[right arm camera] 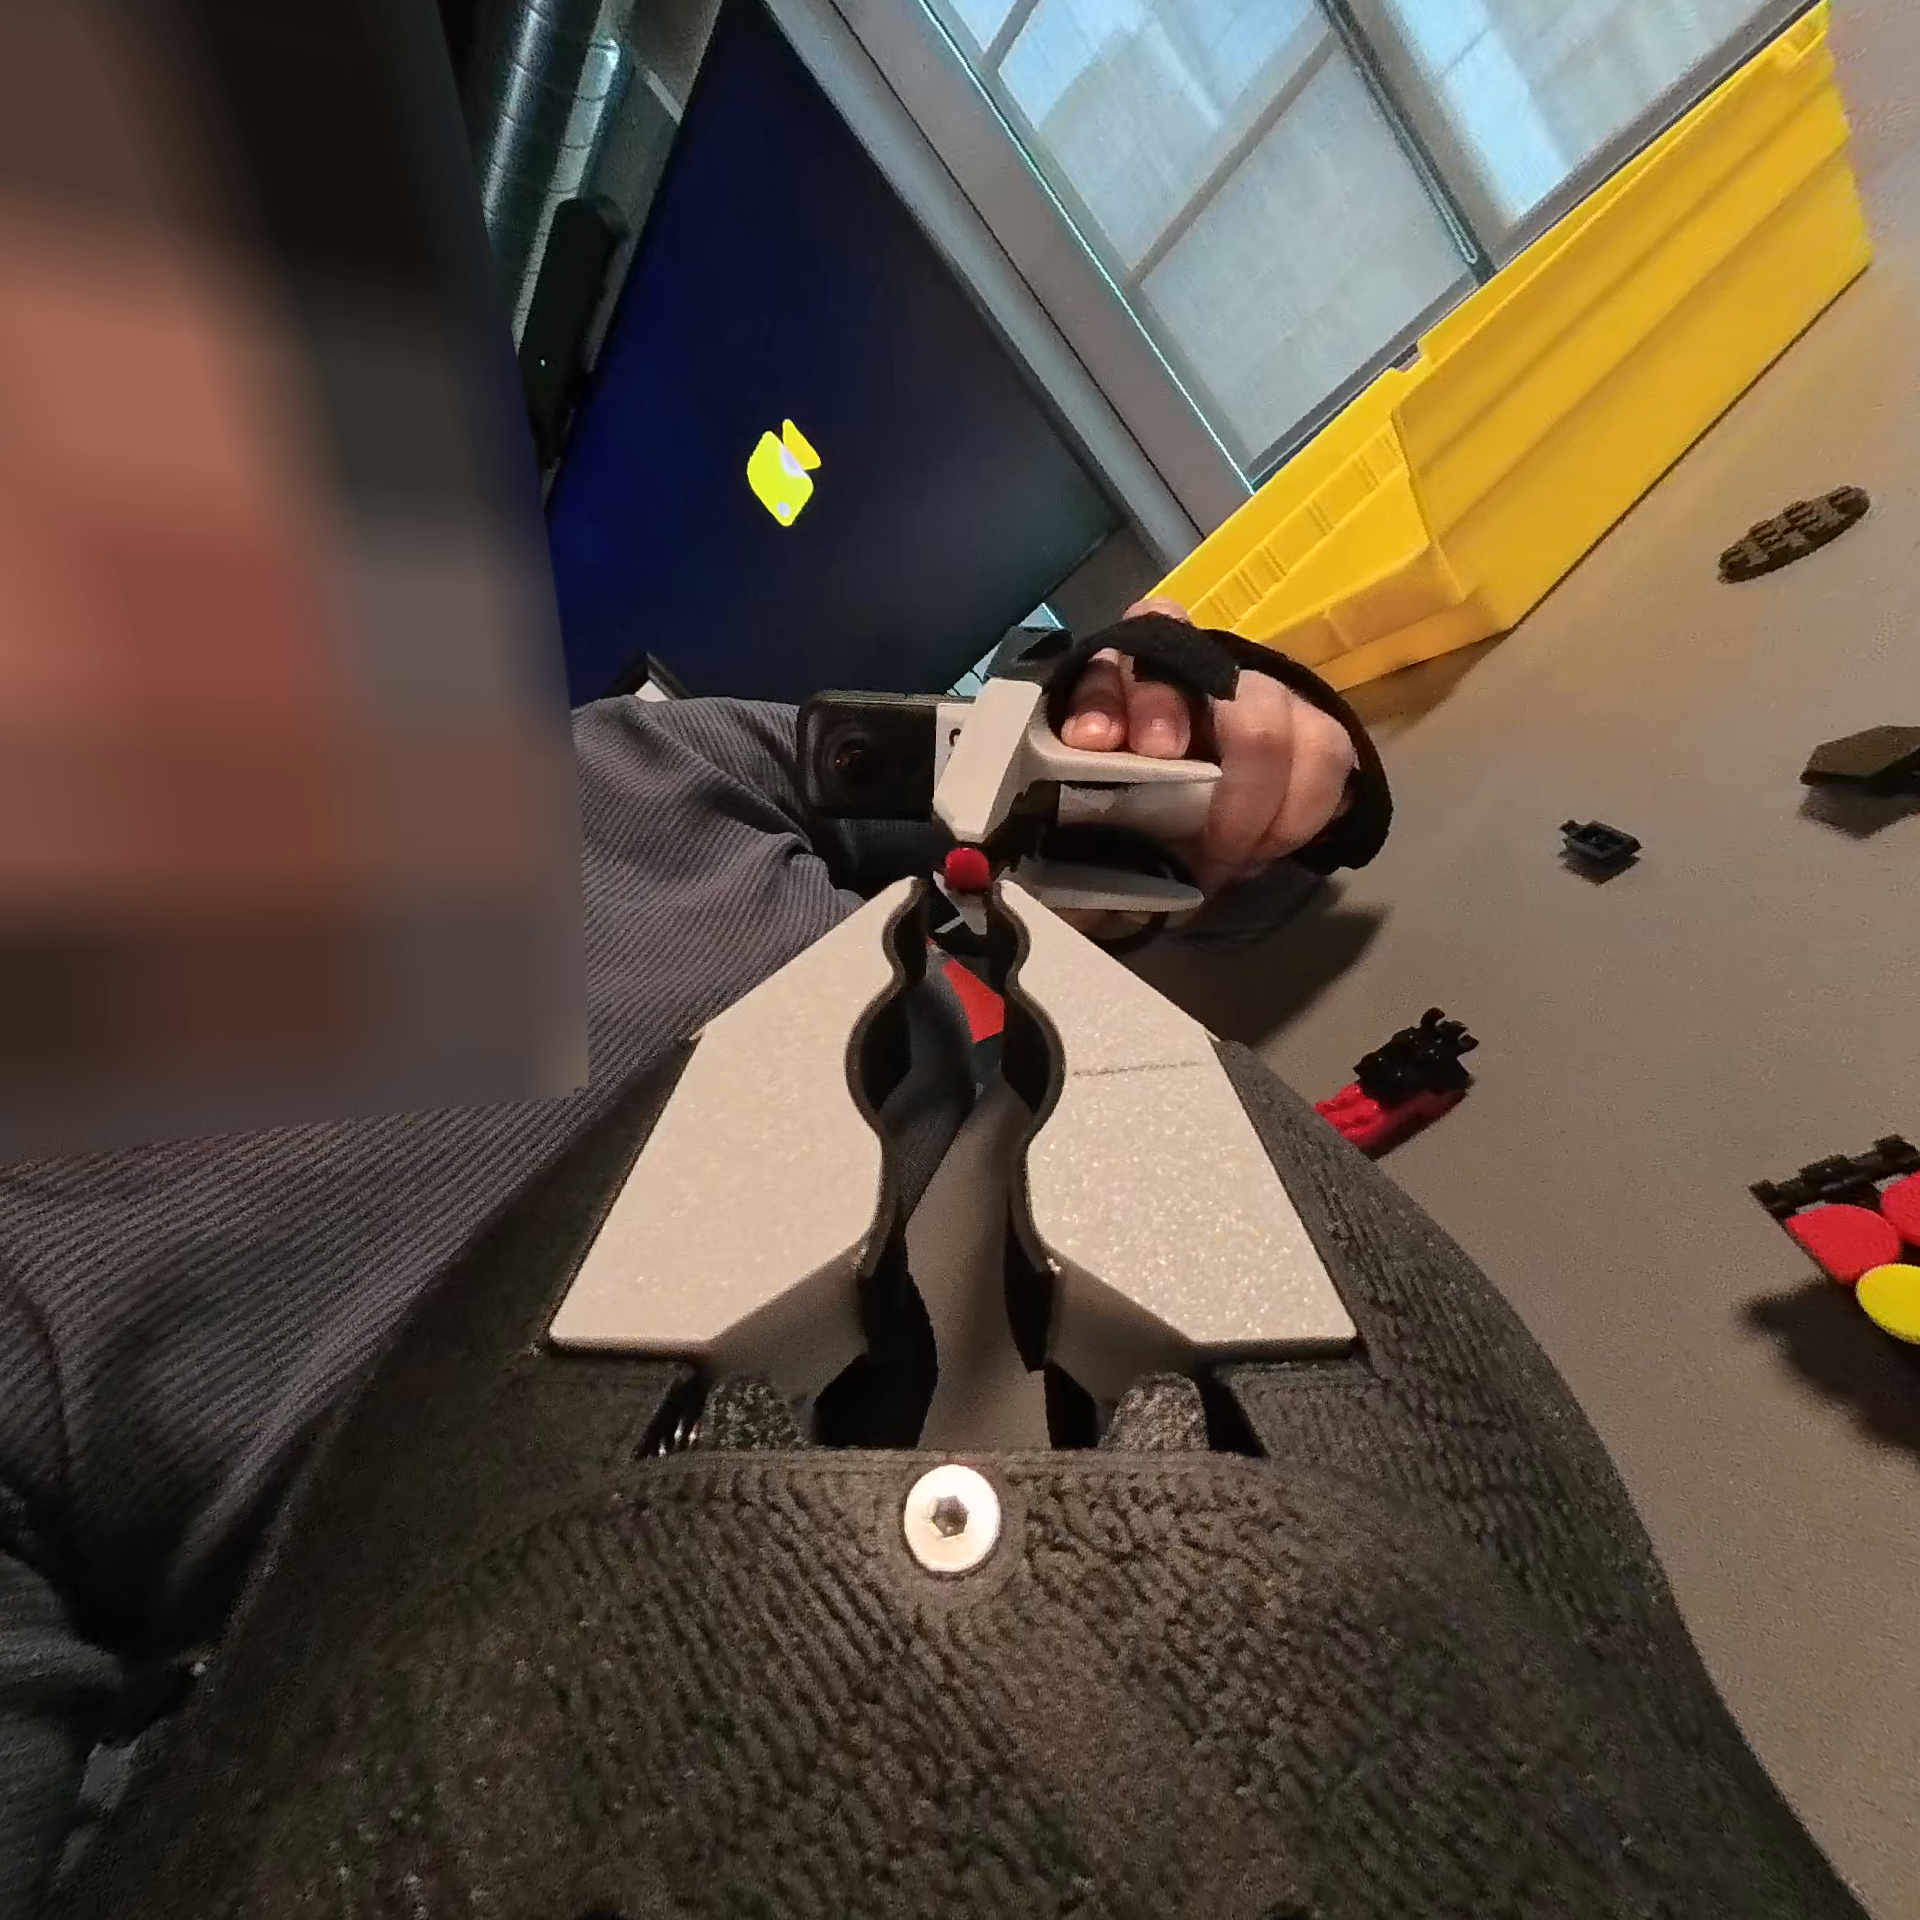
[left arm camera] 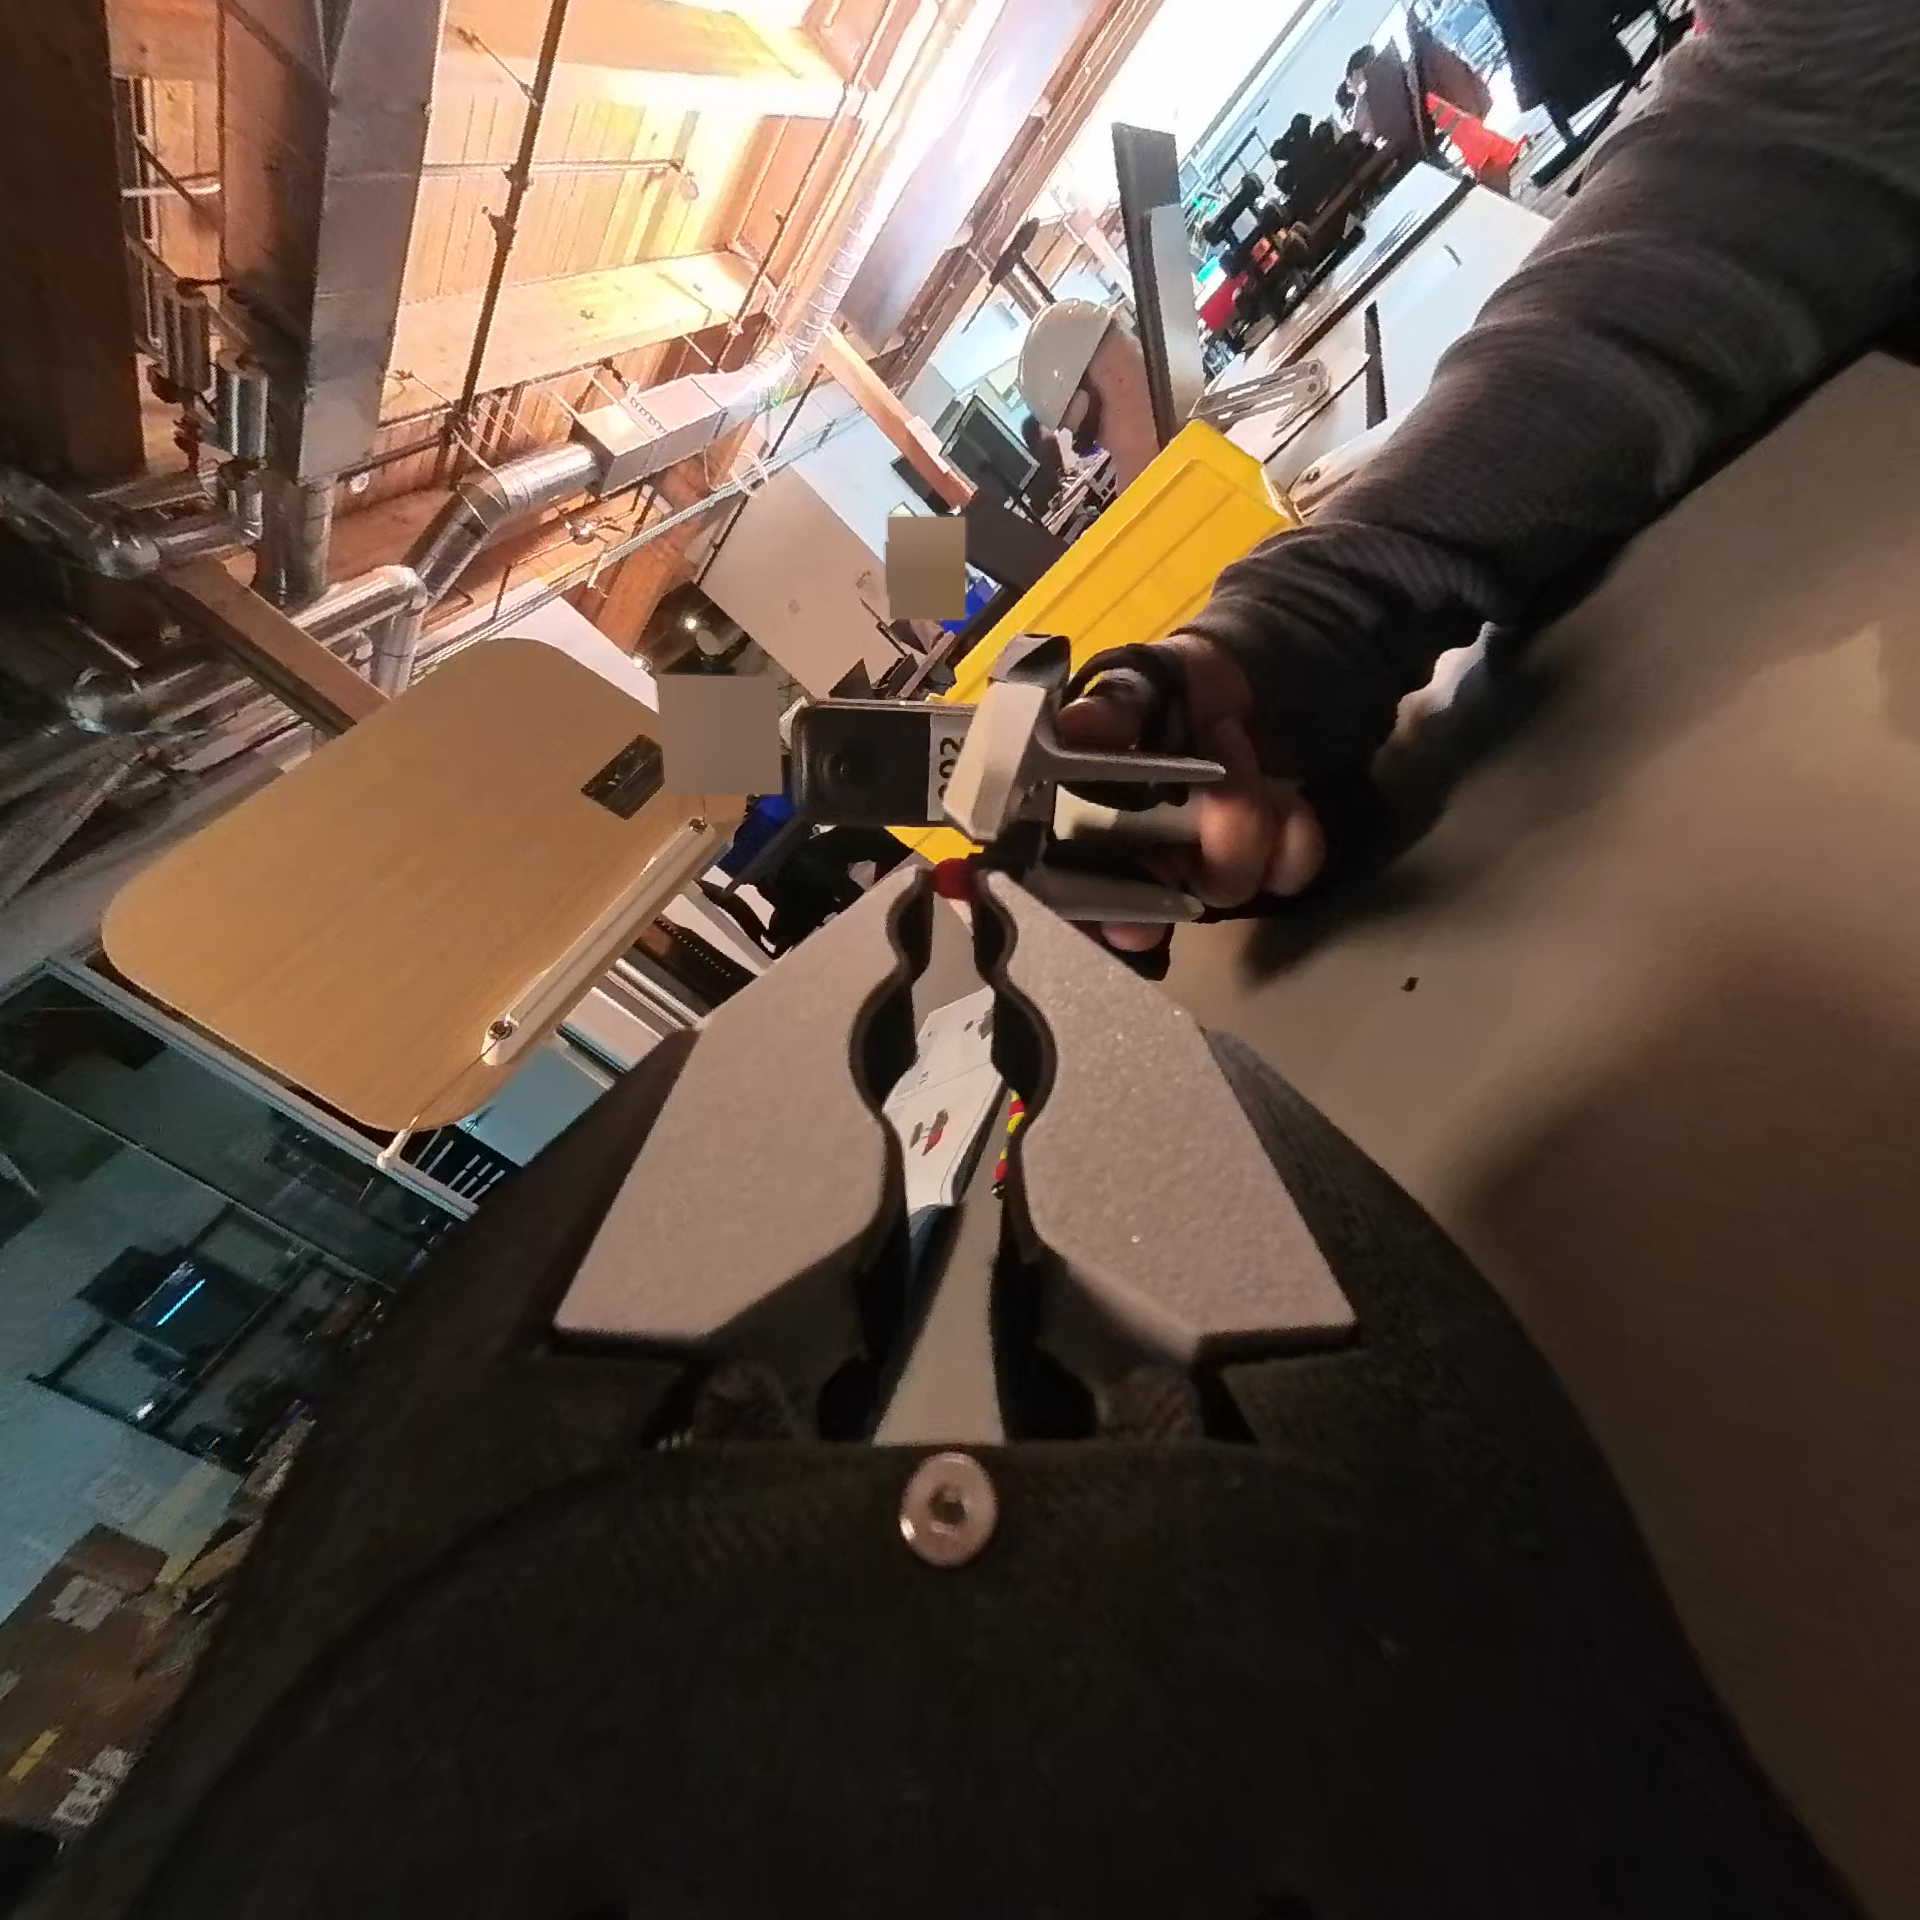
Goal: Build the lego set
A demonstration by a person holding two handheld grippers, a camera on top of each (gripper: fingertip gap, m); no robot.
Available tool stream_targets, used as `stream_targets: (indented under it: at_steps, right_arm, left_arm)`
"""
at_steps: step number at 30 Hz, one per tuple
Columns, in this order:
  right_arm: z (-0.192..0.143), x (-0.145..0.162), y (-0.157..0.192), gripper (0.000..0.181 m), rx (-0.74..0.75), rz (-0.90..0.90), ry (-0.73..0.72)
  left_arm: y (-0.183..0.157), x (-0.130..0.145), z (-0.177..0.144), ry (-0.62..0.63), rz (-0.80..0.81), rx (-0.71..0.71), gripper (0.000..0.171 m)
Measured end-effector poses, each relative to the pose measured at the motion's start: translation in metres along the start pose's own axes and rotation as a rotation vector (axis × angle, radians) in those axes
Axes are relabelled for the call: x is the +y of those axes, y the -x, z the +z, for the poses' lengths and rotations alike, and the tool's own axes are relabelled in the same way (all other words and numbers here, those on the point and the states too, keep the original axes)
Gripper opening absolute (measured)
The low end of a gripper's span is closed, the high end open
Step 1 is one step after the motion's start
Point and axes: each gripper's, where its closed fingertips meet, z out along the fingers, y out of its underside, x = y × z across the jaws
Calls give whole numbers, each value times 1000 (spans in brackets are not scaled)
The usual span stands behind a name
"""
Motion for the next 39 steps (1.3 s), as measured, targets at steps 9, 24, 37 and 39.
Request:
stream_targets:
  at_steps: [9,24,37,39]
  right_arm:
    - [0,1,1,6,-14,24,19]
    - [-58,55,-49,6,619,-571,800]
    - [-79,77,-50,6,716,-567,1066]
    - [-79,78,-49,6,719,-570,1078]
  left_arm:
    - [-9,-2,0,-5,30,39,6]
    - [-29,68,-32,327,-435,671,50]
    - [-45,96,-39,433,-419,938,28]
    - [-46,95,-38,418,-413,966,27]
